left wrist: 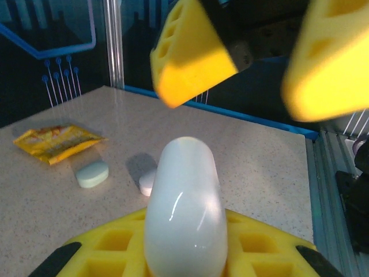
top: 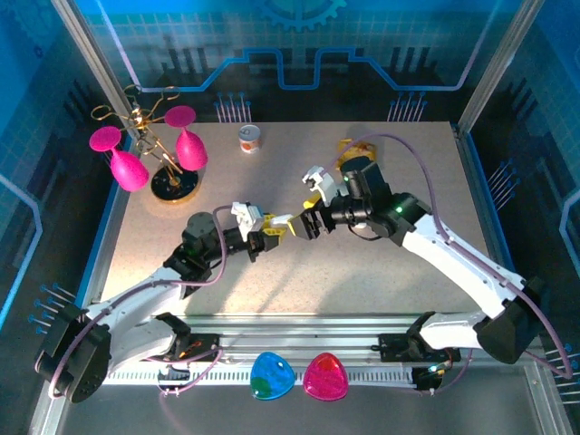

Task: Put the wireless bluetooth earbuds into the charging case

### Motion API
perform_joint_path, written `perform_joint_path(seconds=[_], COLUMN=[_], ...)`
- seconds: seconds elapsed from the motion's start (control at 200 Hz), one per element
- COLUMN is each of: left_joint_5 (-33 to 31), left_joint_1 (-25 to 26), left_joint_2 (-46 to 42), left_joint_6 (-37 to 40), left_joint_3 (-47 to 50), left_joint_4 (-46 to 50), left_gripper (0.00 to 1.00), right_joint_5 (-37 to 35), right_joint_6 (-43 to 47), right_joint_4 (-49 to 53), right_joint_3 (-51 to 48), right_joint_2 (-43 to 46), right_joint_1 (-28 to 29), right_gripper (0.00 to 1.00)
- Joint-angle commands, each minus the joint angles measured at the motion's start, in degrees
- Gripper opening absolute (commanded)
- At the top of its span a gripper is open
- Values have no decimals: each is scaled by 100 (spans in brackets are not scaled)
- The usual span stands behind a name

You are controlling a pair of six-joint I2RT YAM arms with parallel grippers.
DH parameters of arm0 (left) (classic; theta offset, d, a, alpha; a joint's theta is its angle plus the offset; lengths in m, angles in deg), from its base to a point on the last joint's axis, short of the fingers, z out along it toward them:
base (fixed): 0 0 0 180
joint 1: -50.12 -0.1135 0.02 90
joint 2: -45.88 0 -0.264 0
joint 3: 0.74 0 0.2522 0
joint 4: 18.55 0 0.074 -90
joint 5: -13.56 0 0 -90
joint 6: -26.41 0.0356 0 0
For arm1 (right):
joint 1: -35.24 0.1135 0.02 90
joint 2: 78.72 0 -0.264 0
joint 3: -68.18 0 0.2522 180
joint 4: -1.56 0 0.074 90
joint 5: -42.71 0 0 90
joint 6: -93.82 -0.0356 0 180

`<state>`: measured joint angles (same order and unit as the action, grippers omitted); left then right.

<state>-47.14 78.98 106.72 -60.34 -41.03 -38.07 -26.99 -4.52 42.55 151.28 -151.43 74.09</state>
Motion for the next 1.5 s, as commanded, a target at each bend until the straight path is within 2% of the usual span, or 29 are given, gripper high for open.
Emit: perform_joint_path(seconds=[0.0, 0.18, 0.405, 0.58, 0.9, 0.945, 1.086, 1.156, 1.236, 1.336, 1.421, 1.491], left_joint_5=[-466, -978, -1220, -1264, -1146, -1161, -1339, -1470, -1657, -2027, -2442, -2893], left_joint_1=[-30, -57, -74, -99, -260, -276, -304, -313, -311, -311, -311, -311], left_joint_2=[278, 1072, 2367, 3019, 3950, 4021, 4061, 3998, 3801, 3380, 2848, 2444], left_joint_6=[-265, -805, -1331, -1783, -2004, -2031, -2061, -2065, -2047, -1971, -1843, -1707], left_joint_3=[-407, -898, -1910, -2177, -2588, -2599, -2548, -2499, -2422, -2212, -1857, -1525], left_joint_4=[938, 1555, 2838, 2926, 3193, 3183, 3065, 3007, 2939, 2712, 2209, 1811], left_gripper=[24, 26, 27, 27, 30, 34, 60, 76, 83, 87, 99, 99], right_joint_5=[-45, -40, -102, -614, -853, -830, -850, -869, -923, -1106, -1352, -1673], right_joint_6=[419, 463, 474, 501, 456, 471, 480, 482, 475, 393, 200, 9], right_joint_4=[-317, -512, -496, -341, -396, -384, -377, -377, -397, -567, -868, -1211], right_joint_3=[-232, -615, -808, -937, -1165, -1175, -1213, -1228, -1238, -1349, -1542, -1806], right_joint_2=[286, 664, 811, 794, 836, 851, 908, 934, 985, 1076, 1193, 1340], right_joint_1=[-79, -97, -89, -128, -205, -211, -237, -268, -307, -415, -621, -882], right_gripper=[75, 78, 82, 86, 88, 88, 88, 88, 88, 92, 96, 100])
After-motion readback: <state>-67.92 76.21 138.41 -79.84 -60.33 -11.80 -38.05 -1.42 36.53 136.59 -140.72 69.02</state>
